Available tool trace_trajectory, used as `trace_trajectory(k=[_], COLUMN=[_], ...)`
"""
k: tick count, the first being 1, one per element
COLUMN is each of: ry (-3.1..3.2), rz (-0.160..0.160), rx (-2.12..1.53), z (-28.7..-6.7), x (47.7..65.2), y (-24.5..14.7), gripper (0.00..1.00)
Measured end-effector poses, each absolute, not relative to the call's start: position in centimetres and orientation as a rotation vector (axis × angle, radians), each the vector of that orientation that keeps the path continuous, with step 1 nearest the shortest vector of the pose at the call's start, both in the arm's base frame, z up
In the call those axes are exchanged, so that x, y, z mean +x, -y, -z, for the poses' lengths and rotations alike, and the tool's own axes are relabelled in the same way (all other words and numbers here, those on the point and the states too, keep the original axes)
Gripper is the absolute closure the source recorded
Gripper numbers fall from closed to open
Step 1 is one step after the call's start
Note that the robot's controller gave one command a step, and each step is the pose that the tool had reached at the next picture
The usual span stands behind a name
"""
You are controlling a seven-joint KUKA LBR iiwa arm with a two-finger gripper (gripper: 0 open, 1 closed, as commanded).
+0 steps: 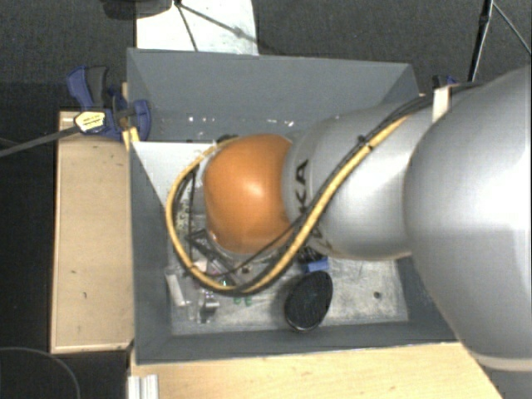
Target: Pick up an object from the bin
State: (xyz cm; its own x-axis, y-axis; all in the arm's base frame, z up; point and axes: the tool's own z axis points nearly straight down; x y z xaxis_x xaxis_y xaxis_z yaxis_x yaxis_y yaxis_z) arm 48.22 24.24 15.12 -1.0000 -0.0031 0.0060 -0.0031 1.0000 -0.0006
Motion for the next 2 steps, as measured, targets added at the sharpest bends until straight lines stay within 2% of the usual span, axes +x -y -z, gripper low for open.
trace_trajectory(k=[1,2], ry=[3.136,3.136], rz=[0.003,0.005], rx=[0.286,0.277], z=[-7.03,-7.16], x=[56.92,57.03], y=[-19.85,-19.92], gripper=[0.00,0.00])
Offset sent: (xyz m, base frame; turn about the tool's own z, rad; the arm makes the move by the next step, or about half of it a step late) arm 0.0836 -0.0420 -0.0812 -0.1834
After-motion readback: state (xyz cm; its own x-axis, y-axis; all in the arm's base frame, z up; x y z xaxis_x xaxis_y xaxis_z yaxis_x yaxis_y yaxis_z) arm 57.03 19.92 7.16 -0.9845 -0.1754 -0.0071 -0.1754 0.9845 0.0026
